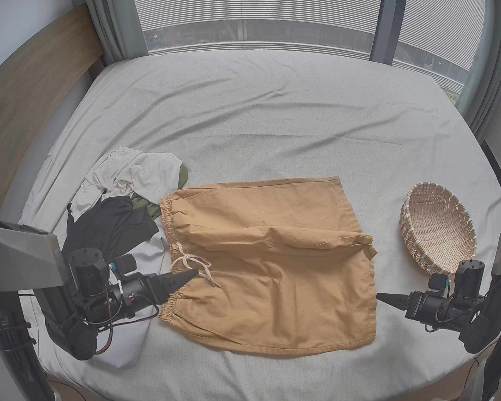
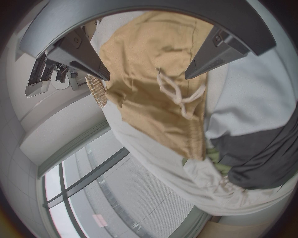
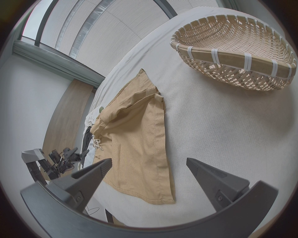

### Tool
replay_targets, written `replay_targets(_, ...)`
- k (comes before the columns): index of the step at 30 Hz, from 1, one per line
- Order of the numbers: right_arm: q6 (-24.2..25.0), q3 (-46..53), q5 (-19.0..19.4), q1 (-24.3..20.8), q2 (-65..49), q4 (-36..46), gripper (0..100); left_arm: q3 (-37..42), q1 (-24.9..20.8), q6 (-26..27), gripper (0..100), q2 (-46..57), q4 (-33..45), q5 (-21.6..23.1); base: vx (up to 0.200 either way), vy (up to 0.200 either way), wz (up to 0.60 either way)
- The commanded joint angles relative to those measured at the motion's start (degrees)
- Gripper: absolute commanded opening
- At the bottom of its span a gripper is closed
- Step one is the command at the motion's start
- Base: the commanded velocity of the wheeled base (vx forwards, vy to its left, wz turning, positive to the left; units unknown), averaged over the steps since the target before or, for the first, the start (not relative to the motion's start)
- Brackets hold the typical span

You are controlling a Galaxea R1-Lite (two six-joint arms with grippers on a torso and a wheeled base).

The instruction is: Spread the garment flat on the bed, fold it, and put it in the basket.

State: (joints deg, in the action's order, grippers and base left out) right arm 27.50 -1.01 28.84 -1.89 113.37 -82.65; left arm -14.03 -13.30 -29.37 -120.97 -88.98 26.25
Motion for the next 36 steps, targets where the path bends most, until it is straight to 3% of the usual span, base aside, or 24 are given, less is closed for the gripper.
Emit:
replay_targets(1, -0.2, 1.0, 0.1, 0.1, 0.9, -0.1, 100, 6.3, 1.3, 0.0, 100, 0.1, -0.1, -0.1, 0.0, 0.0, 0.0)
replay_targets(11, -0.2, 1.0, 0.1, 0.0, 1.0, -0.1, 100, 10.3, 3.0, 0.0, 100, -0.8, 0.0, -0.2, 0.0, 0.0, 0.0)
replay_targets(33, -0.3, 1.0, 0.1, -0.1, 1.7, -0.2, 100, 7.4, 5.0, -0.1, 100, -8.0, -0.1, -1.1, 0.0, 0.0, 0.0)
replay_targets(34, -0.3, 1.0, 0.1, -0.1, 1.8, -0.1, 100, 6.8, 5.0, -0.2, 0, -8.3, -0.1, -1.2, 0.0, 0.0, 0.0)
replay_targets(36, -0.3, 1.0, 0.1, -0.1, 1.8, -0.1, 100, 6.2, 5.0, -0.1, 0, -9.0, -0.1, -1.2, 0.0, 0.0, 0.0)
